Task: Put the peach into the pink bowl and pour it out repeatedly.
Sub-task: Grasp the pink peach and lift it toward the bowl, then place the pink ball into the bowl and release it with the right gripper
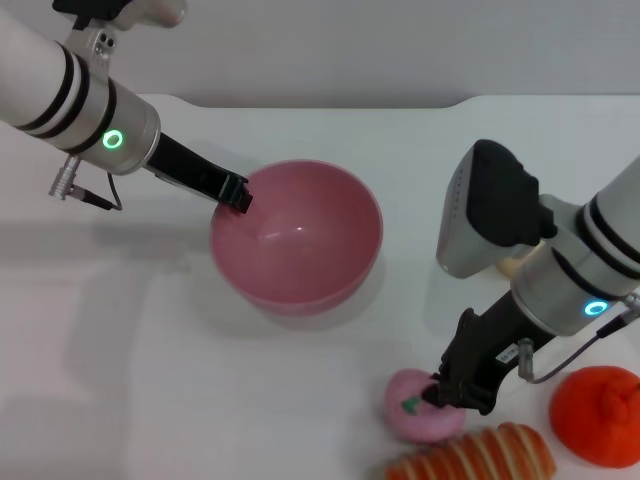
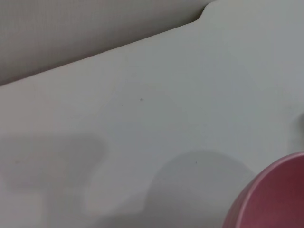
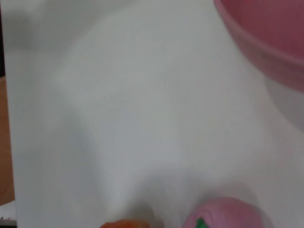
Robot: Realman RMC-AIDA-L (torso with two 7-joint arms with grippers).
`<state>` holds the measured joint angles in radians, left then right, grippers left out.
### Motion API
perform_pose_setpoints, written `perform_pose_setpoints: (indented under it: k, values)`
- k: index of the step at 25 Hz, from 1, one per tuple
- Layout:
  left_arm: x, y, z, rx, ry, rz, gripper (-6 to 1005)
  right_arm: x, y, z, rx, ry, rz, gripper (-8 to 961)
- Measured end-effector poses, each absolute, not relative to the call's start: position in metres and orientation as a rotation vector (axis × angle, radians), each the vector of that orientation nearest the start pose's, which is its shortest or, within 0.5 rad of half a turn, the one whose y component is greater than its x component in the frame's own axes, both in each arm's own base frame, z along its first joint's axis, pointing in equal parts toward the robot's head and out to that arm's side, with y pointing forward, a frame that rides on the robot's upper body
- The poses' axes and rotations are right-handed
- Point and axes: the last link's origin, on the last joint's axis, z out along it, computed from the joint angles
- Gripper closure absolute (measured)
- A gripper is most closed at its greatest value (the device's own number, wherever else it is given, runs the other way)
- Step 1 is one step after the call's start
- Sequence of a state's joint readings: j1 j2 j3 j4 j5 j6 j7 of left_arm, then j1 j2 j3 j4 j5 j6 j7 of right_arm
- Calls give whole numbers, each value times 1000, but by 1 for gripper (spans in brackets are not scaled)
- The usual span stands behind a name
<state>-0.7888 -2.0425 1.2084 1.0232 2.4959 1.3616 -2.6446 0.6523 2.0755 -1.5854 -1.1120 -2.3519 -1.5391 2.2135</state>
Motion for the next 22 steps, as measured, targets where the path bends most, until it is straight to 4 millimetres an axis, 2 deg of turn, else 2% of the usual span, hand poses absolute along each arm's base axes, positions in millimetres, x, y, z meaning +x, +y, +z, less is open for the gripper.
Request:
perform_pose_setpoints:
  k: [3,4,5,6,10,11,12,17,20,22]
  values:
    - [-173,410,-1,-2470,-1195,196,952,170,317,-54,-3063,495,-538,899]
    - [-173,410,-1,-2470,-1195,196,952,160,317,-40,-3046,449,-478,922]
    - [-173,410,-1,-2470,-1195,196,952,154,316,-30,-3035,421,-442,922]
    - [-173,410,-1,-2470,-1195,196,952,154,316,-30,-3035,421,-442,922]
    - [-173,410,-1,-2471,-1194,197,952,124,312,13,-2984,308,-268,923]
    - [-173,410,-1,-2471,-1194,197,952,109,309,34,-2956,261,-163,923]
    - [-173,410,-1,-2472,-1194,198,952,109,309,34,-2956,261,-163,923]
    - [-171,409,-2,-2479,-1190,202,952,75,300,81,-2836,103,66,904]
    - [-169,409,-3,-2485,-1187,200,952,67,302,90,-2793,67,137,885]
    - [-167,409,-5,-2490,-1187,195,952,67,309,85,-2790,90,169,872]
